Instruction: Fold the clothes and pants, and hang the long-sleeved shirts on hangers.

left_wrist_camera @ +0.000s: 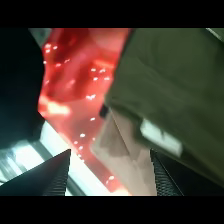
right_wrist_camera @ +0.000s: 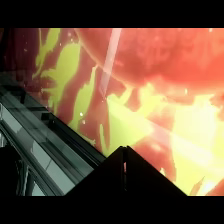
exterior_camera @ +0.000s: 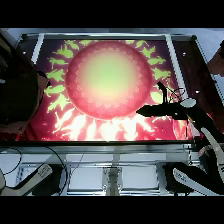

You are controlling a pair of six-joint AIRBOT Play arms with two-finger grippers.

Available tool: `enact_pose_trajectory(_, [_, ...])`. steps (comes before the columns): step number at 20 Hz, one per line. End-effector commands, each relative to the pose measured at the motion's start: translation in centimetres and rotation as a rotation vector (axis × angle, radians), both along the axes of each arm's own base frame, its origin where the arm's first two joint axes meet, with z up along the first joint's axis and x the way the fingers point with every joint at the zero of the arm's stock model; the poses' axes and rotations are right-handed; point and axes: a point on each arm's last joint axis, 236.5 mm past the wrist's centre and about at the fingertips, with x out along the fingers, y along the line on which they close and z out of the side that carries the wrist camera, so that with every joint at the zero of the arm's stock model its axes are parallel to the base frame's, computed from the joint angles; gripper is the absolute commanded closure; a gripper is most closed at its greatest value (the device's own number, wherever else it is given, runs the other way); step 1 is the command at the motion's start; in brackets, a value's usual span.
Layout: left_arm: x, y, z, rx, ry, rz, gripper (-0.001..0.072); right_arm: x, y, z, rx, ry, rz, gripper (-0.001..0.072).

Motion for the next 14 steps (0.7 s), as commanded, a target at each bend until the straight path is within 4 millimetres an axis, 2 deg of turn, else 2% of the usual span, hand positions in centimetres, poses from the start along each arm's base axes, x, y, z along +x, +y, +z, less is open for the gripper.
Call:
enact_pose_trajectory(1, [2.4, 1.6, 0.6, -0.109, 0.001, -0.006, 0.0129, -0.2, -0.3, -0.5, -0.026, 0.001, 0.01, 0.0694])
enact_pose_trajectory(3, [4.8, 1.2, 0.6, -0.215, -0.002, -0.04, 0.0119, -0.2, -0.3, -0.5, -0.025, 0.003, 0.01, 0.0695])
enact_pose_trajectory(5, [5.8, 1.7, 0.6, -0.271, 0.036, -0.055, 0.0094, -0.2, -0.3, -0.5, -0.023, 0.008, 0.006, 0.0695])
enact_pose_trajectory(7, [5.5, 2.7, 0.6, -0.304, 0.078, -0.05, 0.0095, -0.2, -0.3, -0.5, -0.024, 0.008, 0.006, 0.0695])
enact_pose_trajectory(9, [4.3, 3.2, -0.6, -0.375, 0.109, -0.036, 0.0096, -0.2, -0.3, -0.5, -0.024, 0.008, 0.005, 0.0695])
enact_pose_trajectory(14, [3.4, 0.3, -5.4, -0.696, 0.055, -0.082, 0.0095, -0.2, -0.3, -0.5, -0.013, 0.04, -0.023, 0.0694])
